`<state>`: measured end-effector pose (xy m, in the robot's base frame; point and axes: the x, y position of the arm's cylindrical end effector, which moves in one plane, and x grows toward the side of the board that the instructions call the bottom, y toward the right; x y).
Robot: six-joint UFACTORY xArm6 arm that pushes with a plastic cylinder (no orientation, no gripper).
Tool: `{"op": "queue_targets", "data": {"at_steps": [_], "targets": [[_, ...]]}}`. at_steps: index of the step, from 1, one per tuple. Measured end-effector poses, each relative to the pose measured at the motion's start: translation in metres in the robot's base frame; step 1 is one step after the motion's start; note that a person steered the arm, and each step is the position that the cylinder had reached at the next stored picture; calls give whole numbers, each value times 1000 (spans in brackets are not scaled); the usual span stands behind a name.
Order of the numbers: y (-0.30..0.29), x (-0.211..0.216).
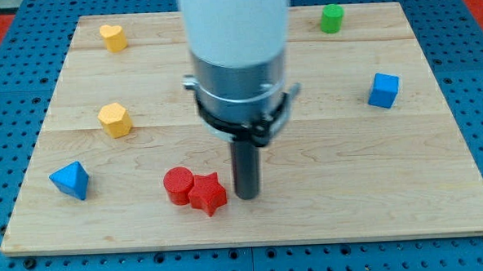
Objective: Separate red circle from red star
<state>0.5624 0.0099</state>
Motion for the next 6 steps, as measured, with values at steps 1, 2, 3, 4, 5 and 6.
{"op": "queue_targets", "data": {"at_steps": [1, 2, 3, 4, 5, 6], "targets": [[-20, 34], [-100, 5], [-147, -44], [-159, -71], [-129, -98], [-106, -109]]}}
